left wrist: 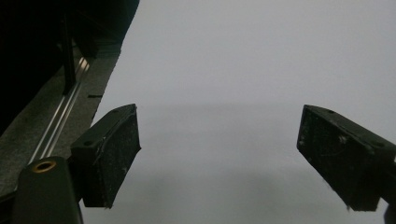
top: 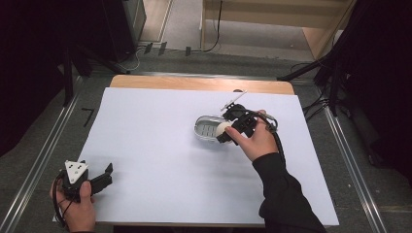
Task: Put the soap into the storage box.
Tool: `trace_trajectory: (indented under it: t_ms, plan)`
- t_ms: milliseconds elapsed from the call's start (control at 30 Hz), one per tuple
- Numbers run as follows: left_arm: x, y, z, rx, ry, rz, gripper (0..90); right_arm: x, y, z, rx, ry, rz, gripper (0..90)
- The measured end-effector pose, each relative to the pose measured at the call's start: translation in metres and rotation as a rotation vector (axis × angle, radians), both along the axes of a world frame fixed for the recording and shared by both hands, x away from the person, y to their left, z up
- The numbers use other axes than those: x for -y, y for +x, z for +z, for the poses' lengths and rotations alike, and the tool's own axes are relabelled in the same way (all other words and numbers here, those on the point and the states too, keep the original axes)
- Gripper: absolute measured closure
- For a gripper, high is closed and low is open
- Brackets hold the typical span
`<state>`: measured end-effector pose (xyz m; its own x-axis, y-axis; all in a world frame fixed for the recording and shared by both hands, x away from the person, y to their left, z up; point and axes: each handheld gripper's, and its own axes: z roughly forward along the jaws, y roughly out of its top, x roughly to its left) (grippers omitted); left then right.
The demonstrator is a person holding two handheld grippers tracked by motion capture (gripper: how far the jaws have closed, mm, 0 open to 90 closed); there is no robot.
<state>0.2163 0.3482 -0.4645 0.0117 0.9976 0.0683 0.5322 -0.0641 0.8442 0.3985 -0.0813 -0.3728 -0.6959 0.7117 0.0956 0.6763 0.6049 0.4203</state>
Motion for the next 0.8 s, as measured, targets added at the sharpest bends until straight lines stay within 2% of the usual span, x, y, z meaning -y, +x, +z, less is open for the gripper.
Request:
trace_trajectory:
  t_ms: [433, 533, 800]
  plan:
    - [0.000, 0.000, 0.000, -0.004, -0.002, 0.001, 14.1, -0.012, 0.012, -0.002, 0.010, -0.008, -0.020, 25.3]
    - [0.000, 0.000, 0.000, -0.003, -0.002, 0.001, 14.1, -0.018, 0.014, -0.003, 0.024, -0.042, -0.027, 25.3]
    - [0.000, 0.000, 0.000, -0.005, -0.002, 0.001, 14.1, -0.026, 0.022, -0.007, 0.020, -0.020, -0.041, 25.3]
